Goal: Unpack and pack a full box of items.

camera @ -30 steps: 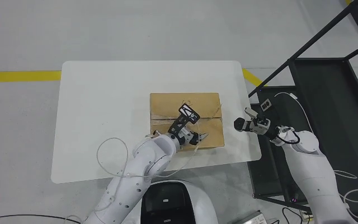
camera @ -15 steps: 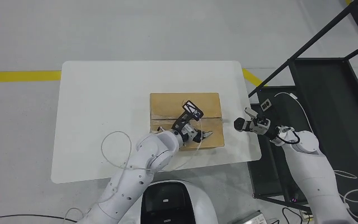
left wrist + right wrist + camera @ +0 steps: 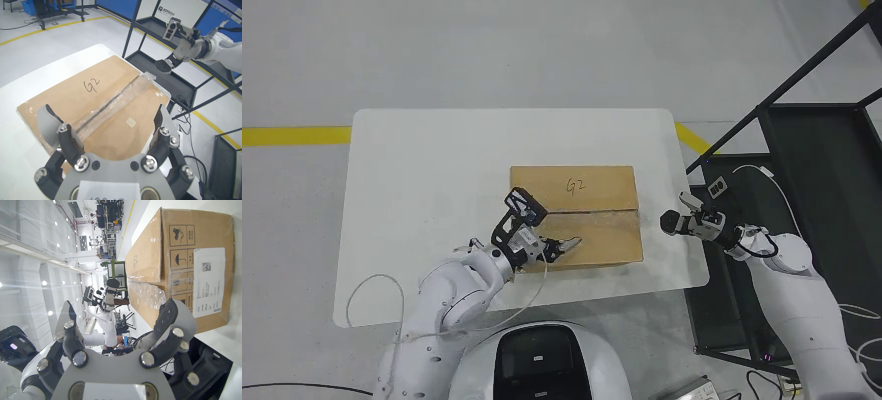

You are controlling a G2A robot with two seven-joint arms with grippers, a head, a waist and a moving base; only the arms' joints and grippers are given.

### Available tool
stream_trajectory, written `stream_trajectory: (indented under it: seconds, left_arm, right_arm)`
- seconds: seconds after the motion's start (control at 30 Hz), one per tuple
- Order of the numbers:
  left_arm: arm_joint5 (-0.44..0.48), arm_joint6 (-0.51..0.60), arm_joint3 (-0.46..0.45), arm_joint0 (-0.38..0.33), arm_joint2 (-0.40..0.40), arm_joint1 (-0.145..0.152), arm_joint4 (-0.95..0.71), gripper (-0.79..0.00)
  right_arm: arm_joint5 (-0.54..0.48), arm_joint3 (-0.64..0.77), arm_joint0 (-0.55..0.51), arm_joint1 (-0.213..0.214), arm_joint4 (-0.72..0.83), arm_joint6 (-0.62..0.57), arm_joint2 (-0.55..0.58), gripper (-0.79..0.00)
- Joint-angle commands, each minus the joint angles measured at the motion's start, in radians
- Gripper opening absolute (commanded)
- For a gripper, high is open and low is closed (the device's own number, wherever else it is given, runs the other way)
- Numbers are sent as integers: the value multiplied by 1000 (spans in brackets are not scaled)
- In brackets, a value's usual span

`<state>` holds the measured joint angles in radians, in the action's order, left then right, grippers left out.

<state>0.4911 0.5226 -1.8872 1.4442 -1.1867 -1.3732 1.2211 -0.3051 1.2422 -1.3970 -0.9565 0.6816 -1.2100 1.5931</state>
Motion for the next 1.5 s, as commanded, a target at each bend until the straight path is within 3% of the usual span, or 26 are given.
stream_trajectory:
  seconds: [0.0, 0.2, 0.33, 0.63, 0.93, 1.27, 1.47]
  left_arm:
    - [96, 23, -8, 27, -61, 14, -39, 0]
    - [268, 72, -32, 70, -204, 48, -145, 0]
    - [391, 111, 3, 66, -287, 71, -278, 0]
    - [412, 244, 97, -9, -424, 114, -475, 0]
    - [448, 358, 201, -87, -473, 159, -630, 0]
    - [475, 331, 220, -66, -498, 244, -668, 0]
    - [499, 307, 216, -34, -548, 286, -712, 0]
  right_arm:
    - [0, 0, 0, 0, 0, 0, 0, 0]
    - [0, 0, 0, 0, 0, 0, 0, 0]
    - [0, 0, 0, 0, 0, 0, 0, 0]
    - [0, 0, 0, 0, 0, 0, 0, 0]
    - [150, 148, 32, -10, -90, 44, -111, 0]
    - [267, 271, 119, -35, -142, 130, -267, 0]
    - [224, 296, 159, -57, -133, 199, -352, 0]
